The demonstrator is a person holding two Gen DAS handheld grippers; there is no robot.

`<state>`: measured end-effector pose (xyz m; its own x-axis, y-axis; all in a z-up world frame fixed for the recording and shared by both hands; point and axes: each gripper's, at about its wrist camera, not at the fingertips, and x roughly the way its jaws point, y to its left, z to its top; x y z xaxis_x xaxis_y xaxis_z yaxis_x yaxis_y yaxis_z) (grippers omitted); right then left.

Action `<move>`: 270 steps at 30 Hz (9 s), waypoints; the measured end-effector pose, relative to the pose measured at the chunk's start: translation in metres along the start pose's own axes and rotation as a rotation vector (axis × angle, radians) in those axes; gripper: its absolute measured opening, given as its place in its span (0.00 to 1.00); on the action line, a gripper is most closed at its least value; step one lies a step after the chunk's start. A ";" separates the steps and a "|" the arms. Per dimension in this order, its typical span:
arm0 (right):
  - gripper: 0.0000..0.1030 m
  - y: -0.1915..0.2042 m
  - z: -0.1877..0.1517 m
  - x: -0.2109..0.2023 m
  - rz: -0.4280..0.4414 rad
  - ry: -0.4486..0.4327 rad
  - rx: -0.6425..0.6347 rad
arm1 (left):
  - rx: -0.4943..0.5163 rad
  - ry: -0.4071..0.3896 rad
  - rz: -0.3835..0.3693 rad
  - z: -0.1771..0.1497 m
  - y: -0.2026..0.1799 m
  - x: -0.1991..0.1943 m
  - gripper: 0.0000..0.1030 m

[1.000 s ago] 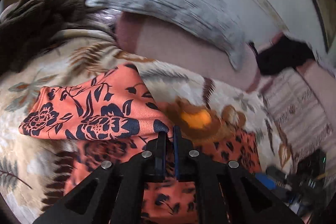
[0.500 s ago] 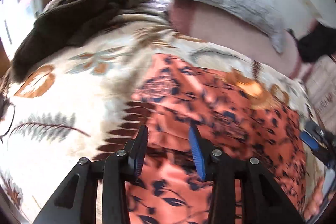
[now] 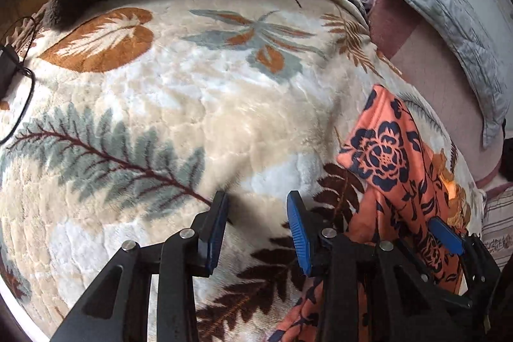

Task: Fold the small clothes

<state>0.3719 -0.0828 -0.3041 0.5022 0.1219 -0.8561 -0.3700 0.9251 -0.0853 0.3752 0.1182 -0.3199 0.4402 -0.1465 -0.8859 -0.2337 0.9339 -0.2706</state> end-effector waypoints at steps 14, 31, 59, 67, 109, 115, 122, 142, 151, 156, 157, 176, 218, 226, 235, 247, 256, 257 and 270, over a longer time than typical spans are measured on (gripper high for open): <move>0.13 -0.049 0.033 -0.016 0.010 -0.200 0.374 | 0.118 -0.093 0.042 0.006 -0.011 -0.010 0.38; 0.83 -0.130 -0.080 -0.105 0.074 -0.214 0.606 | 0.034 -0.057 0.044 0.001 -0.033 0.004 0.38; 0.06 -0.186 -0.088 -0.101 -0.067 -0.390 0.950 | 0.263 -0.188 0.178 0.005 -0.057 -0.014 0.38; 0.11 -0.262 -0.235 -0.124 -0.003 -0.231 1.313 | 0.370 -0.226 0.177 -0.016 -0.102 -0.009 0.39; 0.25 -0.299 -0.258 -0.121 -0.105 -0.374 1.393 | 0.156 0.073 -0.247 0.007 -0.092 0.053 0.15; 0.25 -0.307 -0.263 -0.151 -0.088 -0.502 1.323 | 0.242 -0.115 -0.116 0.007 -0.111 0.014 0.20; 0.25 -0.268 -0.213 -0.081 0.096 -0.174 1.120 | 0.520 -0.295 -0.089 -0.023 -0.162 -0.015 0.50; 0.25 -0.281 -0.223 -0.095 0.068 -0.254 1.173 | 0.391 -0.083 0.053 -0.011 -0.127 0.037 0.54; 0.26 -0.259 -0.207 -0.071 0.156 -0.100 1.069 | 0.416 -0.067 0.092 -0.011 -0.125 0.040 0.64; 0.26 -0.259 -0.219 -0.082 0.203 -0.108 1.084 | 0.407 -0.088 0.055 -0.018 -0.108 0.014 0.64; 0.26 -0.258 -0.223 -0.089 0.203 -0.126 1.079 | 0.417 -0.105 0.054 -0.022 -0.103 0.005 0.64; 0.78 -0.159 -0.379 -0.215 0.219 -0.185 1.028 | 0.329 0.007 -0.092 -0.178 0.065 -0.100 0.74; 0.18 -0.117 -0.431 -0.166 0.317 0.155 1.111 | 0.428 0.224 -0.073 -0.195 0.041 -0.084 0.06; 0.09 -0.155 -0.373 -0.224 0.433 -0.099 1.063 | 0.370 0.164 -0.309 -0.132 0.022 -0.129 0.06; 0.08 -0.292 -0.244 -0.235 0.352 -0.469 1.151 | 0.330 0.068 -0.413 0.037 -0.073 -0.112 0.06; 0.12 -0.433 -0.240 0.000 0.402 -0.329 1.608 | 0.151 0.229 -0.305 0.128 -0.145 0.148 0.08; 0.24 -0.436 -0.256 -0.020 0.601 -0.492 1.582 | -0.041 0.104 -0.484 0.114 -0.081 0.096 0.11; 0.58 -0.432 -0.254 -0.038 0.571 -0.496 1.552 | -0.021 0.048 -0.455 0.110 -0.077 0.074 0.16; 0.60 -0.243 -0.198 -0.115 0.229 -0.245 0.984 | 0.268 -0.178 -0.228 -0.037 -0.125 -0.032 0.47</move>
<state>0.2488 -0.3927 -0.2858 0.6863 0.2994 -0.6629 0.2698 0.7416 0.6142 0.3584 -0.0052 -0.2714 0.6037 -0.3227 -0.7290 0.1112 0.9395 -0.3239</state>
